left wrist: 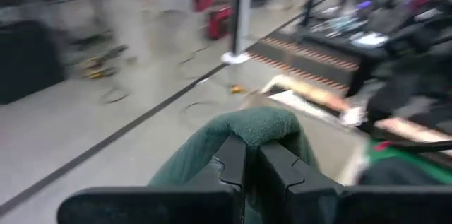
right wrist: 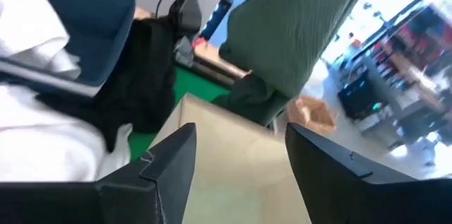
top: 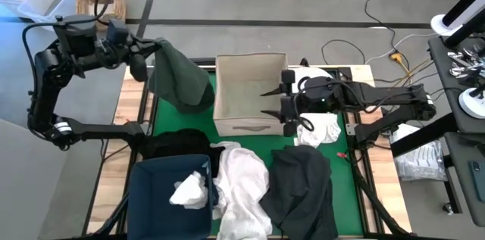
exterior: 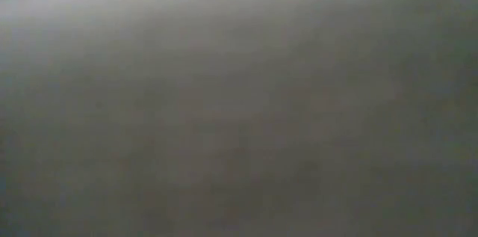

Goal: Sort clothes
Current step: Put the green polo shirt into the brown laundry bin

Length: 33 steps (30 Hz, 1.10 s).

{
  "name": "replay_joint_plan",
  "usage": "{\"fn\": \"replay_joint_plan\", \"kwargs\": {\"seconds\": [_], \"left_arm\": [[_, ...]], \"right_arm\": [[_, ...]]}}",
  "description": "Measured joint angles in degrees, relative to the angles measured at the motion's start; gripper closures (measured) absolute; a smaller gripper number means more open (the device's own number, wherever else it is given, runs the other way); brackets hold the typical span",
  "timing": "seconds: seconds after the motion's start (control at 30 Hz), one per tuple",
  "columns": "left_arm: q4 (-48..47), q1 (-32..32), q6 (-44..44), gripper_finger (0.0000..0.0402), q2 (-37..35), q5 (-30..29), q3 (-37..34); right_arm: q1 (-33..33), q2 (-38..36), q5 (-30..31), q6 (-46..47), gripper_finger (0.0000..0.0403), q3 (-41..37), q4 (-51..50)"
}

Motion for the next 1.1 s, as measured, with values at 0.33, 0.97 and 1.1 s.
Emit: {"fn": "replay_joint_plan", "kwargs": {"seconds": [0.33,0.97,1.1], "left_arm": [[2.3,-1.9,-1.0,0.0401,0.1,5.4,-0.3],[0.8,-2.0,-2.8,0.0401,3.6,-0.5,-0.6],[3.1,-3.2,-3.9,0.0401,5.6,-0.7,-0.6]], "right_arm": [[-3.6,6.1,-1.1,-6.9,0.0157,0.0,12.3],[-9.1,9.2,-13.1,-1.3,0.0150,0.0,15.5],[-9.1,9.4,-13.1,-1.4,0.0151,0.0,15.7]]}}
